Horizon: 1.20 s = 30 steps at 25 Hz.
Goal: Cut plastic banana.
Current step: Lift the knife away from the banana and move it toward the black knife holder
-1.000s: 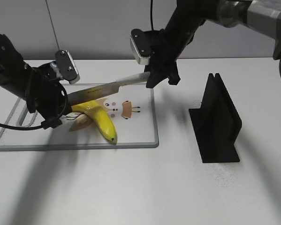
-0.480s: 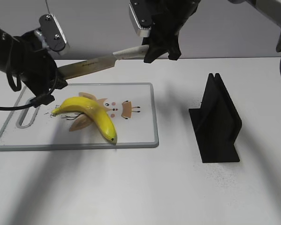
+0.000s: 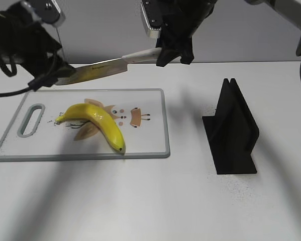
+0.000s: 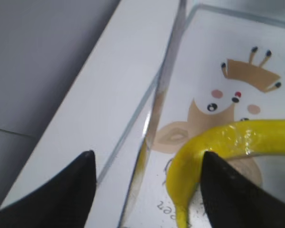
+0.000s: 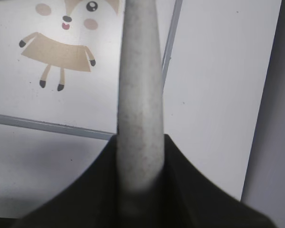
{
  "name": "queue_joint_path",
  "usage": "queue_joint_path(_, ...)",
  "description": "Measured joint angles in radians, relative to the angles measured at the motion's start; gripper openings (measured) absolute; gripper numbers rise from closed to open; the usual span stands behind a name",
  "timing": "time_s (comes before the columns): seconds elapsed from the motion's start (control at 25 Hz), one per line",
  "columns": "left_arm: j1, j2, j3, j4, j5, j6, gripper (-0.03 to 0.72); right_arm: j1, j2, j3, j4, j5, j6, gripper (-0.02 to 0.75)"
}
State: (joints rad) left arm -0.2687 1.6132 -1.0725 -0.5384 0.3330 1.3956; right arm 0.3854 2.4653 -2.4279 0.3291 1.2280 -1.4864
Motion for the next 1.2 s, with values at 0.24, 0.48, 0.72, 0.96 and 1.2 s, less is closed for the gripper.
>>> queue_joint_path(0.24,-0.001,-0.153,0.000,-0.068,-0.017,-0.007,0.662,-0.001,0.001,0.000,-0.005,-0.001,0.001,0.164)
queue_joint_path(0.48,0.041,-0.290,0.000,-0.092,0.047,-0.176,0.611,-0.001,0.001,0.000,-0.005,-0.001,0.111,0.164)
queue_joint_path(0.72,0.196,-0.337,0.000,-0.070,0.263,-0.444,0.578,-0.001,-0.021,0.000,-0.036,-0.001,0.478,0.163)
queue_joint_path(0.96,0.300,-0.367,0.001,-0.010,0.460,-0.628,0.573,-0.001,-0.094,-0.001,-0.069,0.000,0.766,0.163)
queue_joint_path(1.2,0.300,-0.436,0.005,0.032,0.573,-0.670,0.550,-0.002,-0.245,0.071,-0.108,0.001,0.994,0.163)
